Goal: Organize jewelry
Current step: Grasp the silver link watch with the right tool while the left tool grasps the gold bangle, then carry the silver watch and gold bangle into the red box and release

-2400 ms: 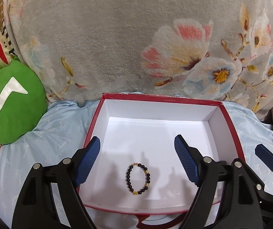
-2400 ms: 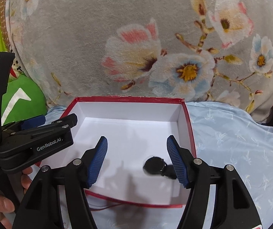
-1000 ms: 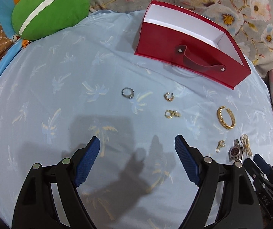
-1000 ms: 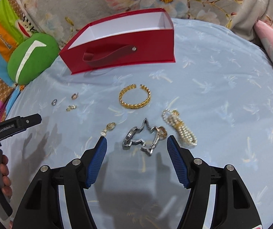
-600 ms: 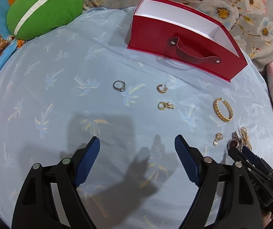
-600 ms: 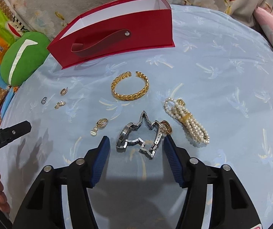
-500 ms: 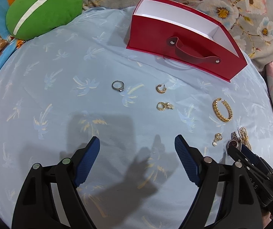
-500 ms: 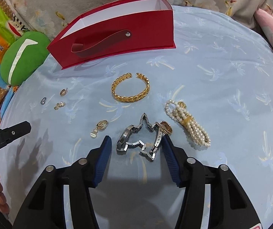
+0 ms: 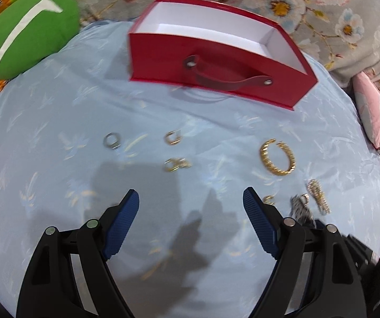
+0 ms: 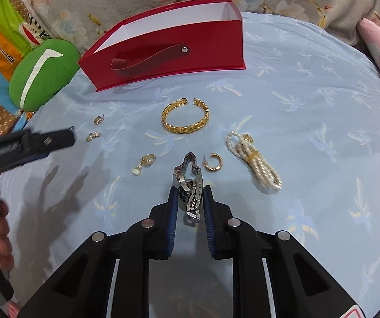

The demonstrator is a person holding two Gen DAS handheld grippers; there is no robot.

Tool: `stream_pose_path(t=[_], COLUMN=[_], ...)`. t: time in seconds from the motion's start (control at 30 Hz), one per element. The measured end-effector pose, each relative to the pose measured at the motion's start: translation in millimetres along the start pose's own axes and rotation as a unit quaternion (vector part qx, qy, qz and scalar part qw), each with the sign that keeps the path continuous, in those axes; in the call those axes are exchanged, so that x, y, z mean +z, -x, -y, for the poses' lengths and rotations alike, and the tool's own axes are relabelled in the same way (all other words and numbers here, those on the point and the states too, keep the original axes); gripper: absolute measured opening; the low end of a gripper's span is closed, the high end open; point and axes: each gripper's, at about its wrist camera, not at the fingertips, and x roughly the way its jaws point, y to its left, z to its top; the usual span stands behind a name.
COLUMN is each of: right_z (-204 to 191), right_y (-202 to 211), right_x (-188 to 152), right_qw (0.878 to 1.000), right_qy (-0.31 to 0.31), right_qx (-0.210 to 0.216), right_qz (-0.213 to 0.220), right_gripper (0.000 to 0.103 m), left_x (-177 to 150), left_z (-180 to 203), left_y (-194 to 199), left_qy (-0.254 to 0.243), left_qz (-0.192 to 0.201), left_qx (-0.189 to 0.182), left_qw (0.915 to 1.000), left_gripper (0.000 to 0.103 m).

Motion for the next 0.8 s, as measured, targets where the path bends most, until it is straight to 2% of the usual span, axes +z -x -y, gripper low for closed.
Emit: stream_pose_path(t=[0.17, 0.33, 0.5, 0.6, 0.67, 0.7, 0.73, 0.8], right_z=[7.8, 18.4, 27.0, 30.7, 31.8, 32.1, 32.6, 33.1], right_y=[18.2, 25.5, 26.2, 24.7, 23.8, 23.6, 23.0, 22.2], right_x=[-8.8, -12.8, -15.2, -14.7, -14.7, -14.7, -14.3, -13.1], right_qw=[1.0, 1.0, 1.0, 1.0, 1.0, 1.0, 1.0, 1.0], right_qy=[-0.002, -0.014, -0.021, -0.026, -0.027, -0.027, -0.027, -0.027], right_qx=[-0.007, -0.008, -0.011, -0.009, -0.008, -0.007, -0.007, -0.007], right_qz=[0.001, 0.001, -0.001, -0.003, -0.003, -0.003, -0.004, -0.004], right_gripper=[0.017, 0.017, 0.017, 0.017, 0.017, 0.017, 0.017, 0.017], left_x=[17.1, 27.2, 31.9, 32.1, 32.3, 32.4, 33.3, 33.9], left_z=[44.7, 70.6, 87.2, 97.6, 99.6, 99.5, 98.8, 99.3], left_y=[-25.4, -54.2, -83.0, -85.6, -86.5, -86.9, -87.1, -87.8], left_qy=[-0.028, -0.037, -0.039, -0.062, -0.071, -0.073, -0.073, -0.073], left_qz=[-0.011, -0.025, -0.056, -0.045, -0.042, -0.042, -0.044, -0.044], left_qx=[-0.02, -0.013, -0.015, 0.01, 0.019, 0.019, 0.016, 0.012], left_qw=[0.9993, 0.9989, 0.9976, 0.997, 0.9964, 0.9963, 0.9963, 0.9962], left_gripper=[0.078, 0.073, 0.055, 0.042, 0.018, 0.01, 0.005, 0.003])
